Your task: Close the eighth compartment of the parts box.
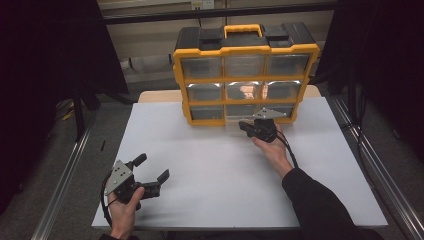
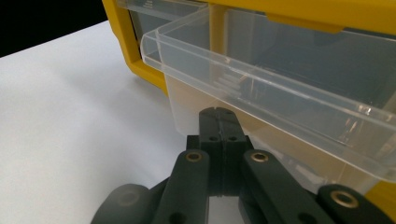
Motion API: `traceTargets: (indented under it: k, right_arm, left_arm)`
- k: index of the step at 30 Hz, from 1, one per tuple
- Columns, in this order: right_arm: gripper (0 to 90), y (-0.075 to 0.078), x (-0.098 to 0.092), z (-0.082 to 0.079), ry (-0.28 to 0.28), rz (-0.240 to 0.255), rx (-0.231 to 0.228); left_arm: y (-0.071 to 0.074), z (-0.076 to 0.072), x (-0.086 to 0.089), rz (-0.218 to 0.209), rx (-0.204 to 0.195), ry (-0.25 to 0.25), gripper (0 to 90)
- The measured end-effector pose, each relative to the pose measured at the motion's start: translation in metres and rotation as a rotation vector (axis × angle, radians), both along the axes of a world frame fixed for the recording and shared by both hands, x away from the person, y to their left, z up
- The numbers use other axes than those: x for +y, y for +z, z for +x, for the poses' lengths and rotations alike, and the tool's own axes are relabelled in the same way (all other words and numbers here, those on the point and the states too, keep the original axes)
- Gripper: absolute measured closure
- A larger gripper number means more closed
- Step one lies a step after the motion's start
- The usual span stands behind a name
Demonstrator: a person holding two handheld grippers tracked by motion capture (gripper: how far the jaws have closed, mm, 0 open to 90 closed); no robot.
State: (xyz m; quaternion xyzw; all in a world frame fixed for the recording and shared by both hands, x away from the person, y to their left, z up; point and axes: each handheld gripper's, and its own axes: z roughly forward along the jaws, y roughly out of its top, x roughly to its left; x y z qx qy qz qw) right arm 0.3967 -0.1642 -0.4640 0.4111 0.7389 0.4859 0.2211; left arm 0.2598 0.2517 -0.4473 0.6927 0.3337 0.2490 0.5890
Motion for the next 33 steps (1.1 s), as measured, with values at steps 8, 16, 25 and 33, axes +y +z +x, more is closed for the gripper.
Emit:
traceTargets:
  k: [8, 16, 25, 33]
  right_arm:
    - [90.0, 0.002, 0.001, 0.005, -0.012, -0.002, -0.011]
    - [90.0, 0.002, 0.001, 0.008, -0.022, 0.001, -0.013]
    - [90.0, 0.002, 0.002, 0.011, -0.029, 0.013, -0.015]
    - [90.0, 0.001, 0.001, 0.015, -0.033, 0.012, -0.020]
  left_arm:
    - [0.000, 0.000, 0.000, -0.002, -0.002, 0.003, 2.8]
    - [0.000, 0.000, 0.000, -0.002, -0.002, 0.001, 2.8]
    - [0.000, 0.000, 0.000, 0.000, -0.002, 0.002, 2.8]
    - [0.000, 0.000, 0.000, -0.001, 0.001, -0.001, 2.7]
